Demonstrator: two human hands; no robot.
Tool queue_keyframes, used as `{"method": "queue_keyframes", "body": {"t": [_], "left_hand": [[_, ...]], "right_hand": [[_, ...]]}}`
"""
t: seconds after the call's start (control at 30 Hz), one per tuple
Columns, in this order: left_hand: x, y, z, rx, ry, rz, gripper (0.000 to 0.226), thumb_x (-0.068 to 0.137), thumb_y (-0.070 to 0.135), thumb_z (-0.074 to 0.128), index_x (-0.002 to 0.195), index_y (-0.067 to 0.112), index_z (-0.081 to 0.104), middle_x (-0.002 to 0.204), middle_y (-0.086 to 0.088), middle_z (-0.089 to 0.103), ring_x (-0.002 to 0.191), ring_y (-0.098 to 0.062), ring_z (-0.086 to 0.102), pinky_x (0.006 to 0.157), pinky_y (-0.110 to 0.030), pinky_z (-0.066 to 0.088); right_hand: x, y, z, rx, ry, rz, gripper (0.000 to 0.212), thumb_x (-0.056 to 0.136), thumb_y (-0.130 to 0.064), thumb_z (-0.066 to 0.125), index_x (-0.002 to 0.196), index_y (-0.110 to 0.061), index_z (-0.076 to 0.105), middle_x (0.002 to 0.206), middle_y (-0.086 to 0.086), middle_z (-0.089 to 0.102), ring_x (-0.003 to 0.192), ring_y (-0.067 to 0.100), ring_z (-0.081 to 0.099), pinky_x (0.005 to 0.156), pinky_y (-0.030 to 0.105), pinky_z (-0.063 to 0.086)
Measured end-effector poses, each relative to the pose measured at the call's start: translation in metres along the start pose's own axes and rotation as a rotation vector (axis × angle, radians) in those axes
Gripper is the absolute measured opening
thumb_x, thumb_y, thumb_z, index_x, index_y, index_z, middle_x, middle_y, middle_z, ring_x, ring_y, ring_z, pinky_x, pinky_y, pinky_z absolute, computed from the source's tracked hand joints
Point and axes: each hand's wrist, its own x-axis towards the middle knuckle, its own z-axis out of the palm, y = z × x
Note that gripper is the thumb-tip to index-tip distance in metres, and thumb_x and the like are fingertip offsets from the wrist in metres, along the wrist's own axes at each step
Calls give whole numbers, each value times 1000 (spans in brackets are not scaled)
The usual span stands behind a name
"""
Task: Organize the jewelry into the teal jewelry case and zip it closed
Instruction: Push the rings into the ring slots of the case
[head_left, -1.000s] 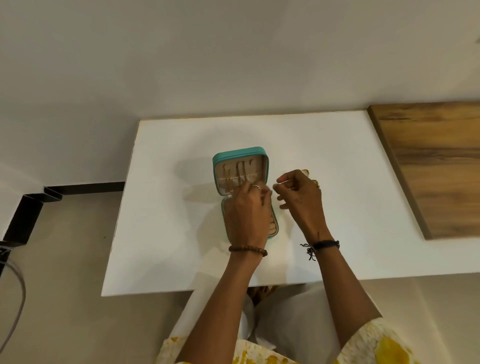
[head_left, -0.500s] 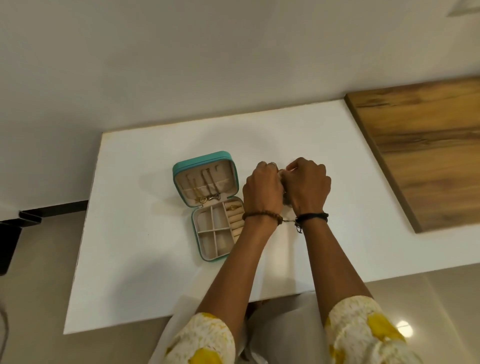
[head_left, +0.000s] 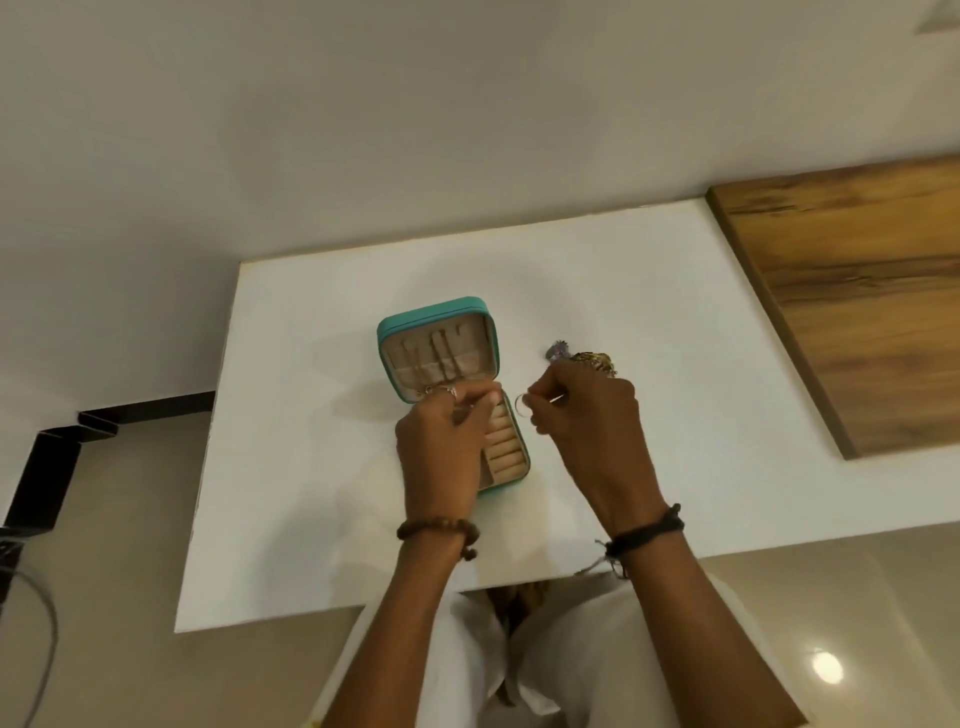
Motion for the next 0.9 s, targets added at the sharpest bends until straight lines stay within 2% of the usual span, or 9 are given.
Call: {"method": "queue_keyframes", "body": {"t": [0.07,0.17,0.27,0.37,0.6,0.73,0.9], "left_hand": [[0,-10,-9,34,-39,-3,11,82,20,66,92,21,72,89,1,69,70,-13,64,60,-19,55],[4,-17,-12,51,-93,-25,12,79,23,69,90,27,71,91,5,69,68,-11,63,61,-20,54],[12,-22,-12,75,-98,-23,16,75,28,72,91,27,73,99,2,72,84,-16,64,73,-34,57],[20,-25,-14,91,-98,-16,18,75,29,72,92,25,73,97,1,72,92,-14,64,80,-29,54],[26,-29,-14,193,-89,7,18,77,34,69,94,27,73,97,2,72,91,-16,64,76,-30,54],[24,-27,-11,250,-97,40,19,79,34,68,95,27,72,97,1,72,90,-17,64,70,-26,50],[22,-27,-11,309,-97,71,19,80,34,67,97,26,72,98,-1,72,90,-19,64,69,-25,49]], "right_hand": [[-4,-1,5,8,-36,6,16,84,-7,62,71,-15,56,71,6,66,69,21,63,66,35,51],[0,0,11,-1,-79,-8,16,85,-8,62,73,-16,57,72,2,63,71,20,63,67,34,51],[3,2,19,-13,-100,-34,8,83,-9,66,77,-12,62,75,3,65,71,19,63,67,36,53],[8,0,27,-3,-99,-75,7,82,-11,69,79,-10,62,81,6,66,73,20,64,67,35,53],[15,4,30,36,-183,-11,4,83,-11,67,87,-10,67,90,5,69,80,19,66,73,35,55],[17,7,24,77,-198,21,8,83,-7,66,87,-11,71,91,5,72,79,14,66,78,27,54],[19,7,24,6,-214,-17,12,82,-7,65,90,-9,74,90,6,73,77,9,63,76,15,48]]}}
